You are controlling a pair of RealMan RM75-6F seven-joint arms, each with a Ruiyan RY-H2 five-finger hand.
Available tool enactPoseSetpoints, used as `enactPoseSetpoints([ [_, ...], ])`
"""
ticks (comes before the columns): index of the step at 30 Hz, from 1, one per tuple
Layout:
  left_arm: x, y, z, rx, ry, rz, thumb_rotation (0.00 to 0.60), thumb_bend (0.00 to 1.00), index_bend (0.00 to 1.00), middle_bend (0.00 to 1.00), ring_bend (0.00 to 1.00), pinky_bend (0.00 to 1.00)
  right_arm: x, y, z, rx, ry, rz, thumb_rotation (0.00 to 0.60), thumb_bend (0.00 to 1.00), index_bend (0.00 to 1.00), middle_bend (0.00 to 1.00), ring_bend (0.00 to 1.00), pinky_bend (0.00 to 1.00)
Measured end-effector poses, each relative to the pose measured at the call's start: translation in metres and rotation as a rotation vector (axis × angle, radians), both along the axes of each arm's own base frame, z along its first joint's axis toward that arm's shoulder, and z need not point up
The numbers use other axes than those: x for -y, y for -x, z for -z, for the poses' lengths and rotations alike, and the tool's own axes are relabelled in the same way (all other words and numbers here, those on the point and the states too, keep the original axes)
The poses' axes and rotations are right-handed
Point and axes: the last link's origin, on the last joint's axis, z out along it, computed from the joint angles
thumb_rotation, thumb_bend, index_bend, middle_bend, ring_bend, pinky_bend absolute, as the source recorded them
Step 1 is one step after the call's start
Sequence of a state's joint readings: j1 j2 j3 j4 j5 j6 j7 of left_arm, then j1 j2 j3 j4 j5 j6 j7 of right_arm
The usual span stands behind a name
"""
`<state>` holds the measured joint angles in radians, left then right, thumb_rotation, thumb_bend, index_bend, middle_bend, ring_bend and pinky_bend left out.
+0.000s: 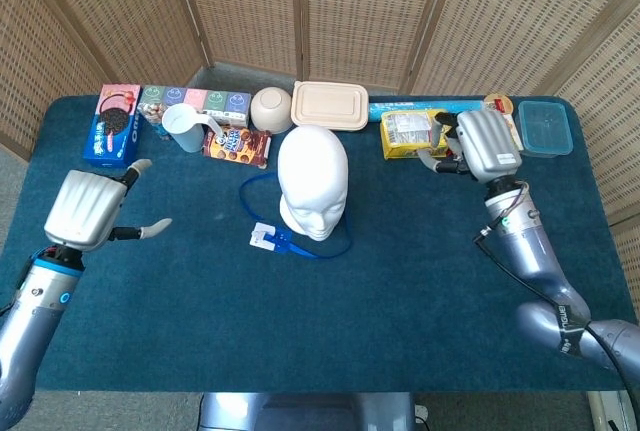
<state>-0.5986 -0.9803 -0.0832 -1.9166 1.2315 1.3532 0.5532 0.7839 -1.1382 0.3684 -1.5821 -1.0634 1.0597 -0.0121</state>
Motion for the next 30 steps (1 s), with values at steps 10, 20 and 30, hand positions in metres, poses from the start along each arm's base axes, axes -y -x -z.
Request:
enactPoseSetpoints([
  [10,0.040,0.045,-0.017,0.052,-0.028,-0.111,0.082,0.01,0.22,0.67,0.61,0.67,-0.038,0.026,-0.013,-0.016,0.033,0.020,0.469,0.33,0.56,0.85,0.95,0.99],
  [20,0.089,0.091,-0.027,0.097,-0.056,-0.223,0.078,0.01,0.22,0.49,0.44,0.46,-0.085,0.063,-0.009,-0.049,0.028,0.085,0.471,0.32,0.47,0.64,0.72,0.81],
  [30,0.132,0.119,-0.022,0.108,-0.068,-0.278,0.074,0.01,0.22,0.43,0.36,0.34,-0.129,0.096,-0.008,-0.050,0.047,0.170,0.423,0.31,0.41,0.48,0.49,0.55],
])
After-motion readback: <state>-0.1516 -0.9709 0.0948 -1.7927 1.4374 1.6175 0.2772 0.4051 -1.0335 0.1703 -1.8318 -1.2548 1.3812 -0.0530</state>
